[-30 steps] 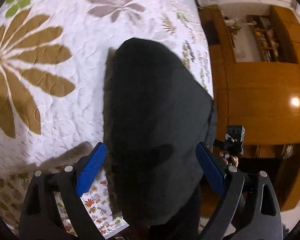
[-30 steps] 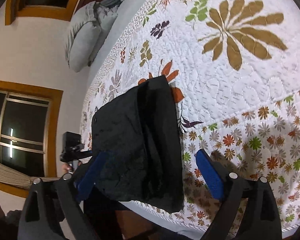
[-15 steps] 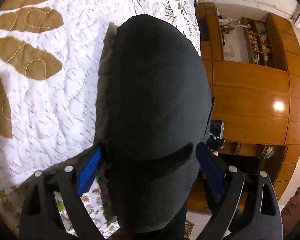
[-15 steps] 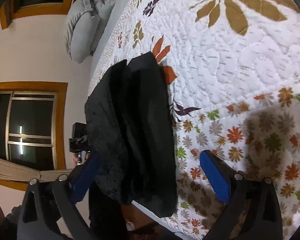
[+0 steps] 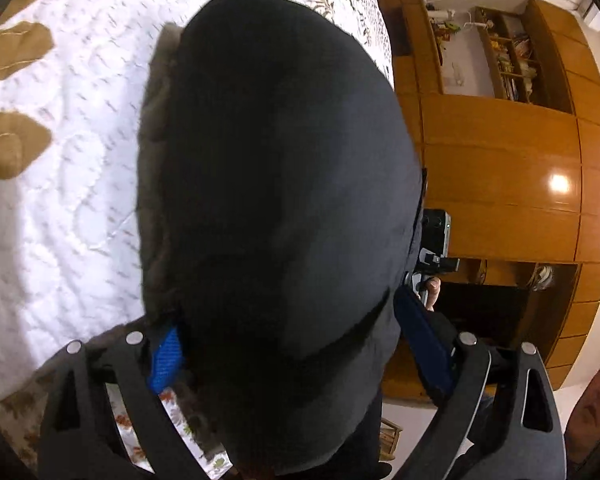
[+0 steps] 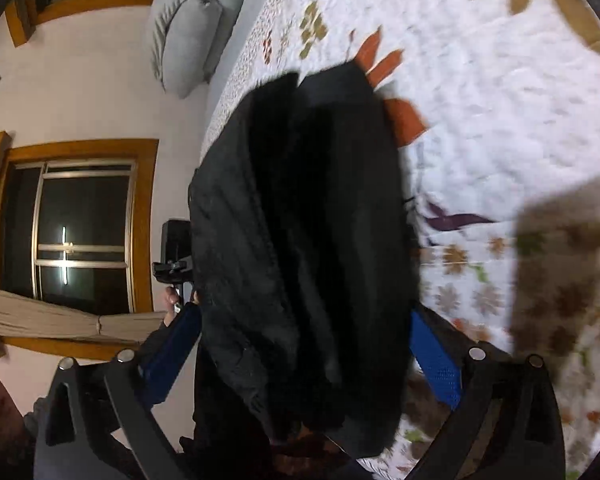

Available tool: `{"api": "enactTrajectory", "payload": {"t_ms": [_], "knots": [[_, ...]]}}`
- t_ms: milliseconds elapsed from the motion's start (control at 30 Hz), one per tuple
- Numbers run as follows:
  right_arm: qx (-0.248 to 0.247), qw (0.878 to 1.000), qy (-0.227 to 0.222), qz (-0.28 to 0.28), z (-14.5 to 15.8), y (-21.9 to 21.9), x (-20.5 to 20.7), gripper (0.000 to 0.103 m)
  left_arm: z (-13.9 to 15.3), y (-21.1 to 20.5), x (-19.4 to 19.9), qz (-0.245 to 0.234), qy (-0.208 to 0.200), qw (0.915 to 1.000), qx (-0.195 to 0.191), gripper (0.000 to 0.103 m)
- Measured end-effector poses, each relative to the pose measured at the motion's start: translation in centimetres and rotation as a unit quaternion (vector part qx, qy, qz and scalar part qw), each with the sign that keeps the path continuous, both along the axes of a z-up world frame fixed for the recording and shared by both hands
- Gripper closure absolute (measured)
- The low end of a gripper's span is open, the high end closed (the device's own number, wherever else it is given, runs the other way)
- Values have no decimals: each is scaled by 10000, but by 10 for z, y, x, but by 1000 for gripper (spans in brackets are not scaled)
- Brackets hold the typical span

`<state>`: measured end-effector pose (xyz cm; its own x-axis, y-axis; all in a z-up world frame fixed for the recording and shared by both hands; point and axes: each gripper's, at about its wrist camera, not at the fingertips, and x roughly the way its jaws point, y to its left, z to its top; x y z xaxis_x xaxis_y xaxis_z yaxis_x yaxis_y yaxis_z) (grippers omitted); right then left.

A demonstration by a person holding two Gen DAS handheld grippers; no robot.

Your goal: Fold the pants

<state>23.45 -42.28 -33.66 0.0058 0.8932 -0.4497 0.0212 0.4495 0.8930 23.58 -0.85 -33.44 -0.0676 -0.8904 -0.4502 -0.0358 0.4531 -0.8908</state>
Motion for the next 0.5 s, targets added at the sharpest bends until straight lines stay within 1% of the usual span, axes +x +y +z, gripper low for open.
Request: {"api": "enactTrajectory", "payload": {"t_ms": [100, 133, 167, 200, 233, 300, 333, 400, 433, 500], "knots": [[-13, 10000, -12, 0, 0, 7, 3, 3, -1, 1, 3, 102, 44, 9999, -52, 13], [-5, 10000, -40, 4, 1, 7, 3, 3, 0, 1, 1, 122, 21, 9999, 31, 17], [-33, 10000, -83, 22, 2, 7, 2, 8, 0, 1, 0, 119, 4, 9999, 96, 25], [-42, 9999, -91, 9, 2, 5, 1, 12, 0, 4, -2, 136, 10, 9999, 86, 31], [-1, 10000, -74, -37, 1, 3, 0, 14, 0, 8, -2, 180, 18, 9998, 13, 34], [59, 9999, -50, -128, -1, -3, -1, 23, -1, 14, -5, 231, -32, 9997, -116, 46], [77, 9998, -56, -149, -1, -3, -2, 25, -1, 15, -6, 264, -35, 9995, -158, 48], [92, 9998, -77, -150, 0, -3, -3, 32, -1, 16, -8, 315, -91, 9992, -215, 53], [103, 9998, -85, -153, 0, -2, -2, 34, -1, 16, -8, 353, -124, 9990, -246, 55], [105, 9998, -124, -121, 2, 2, 0, 39, 3, 16, -9, 411, -214, 9984, -320, 62]]}}
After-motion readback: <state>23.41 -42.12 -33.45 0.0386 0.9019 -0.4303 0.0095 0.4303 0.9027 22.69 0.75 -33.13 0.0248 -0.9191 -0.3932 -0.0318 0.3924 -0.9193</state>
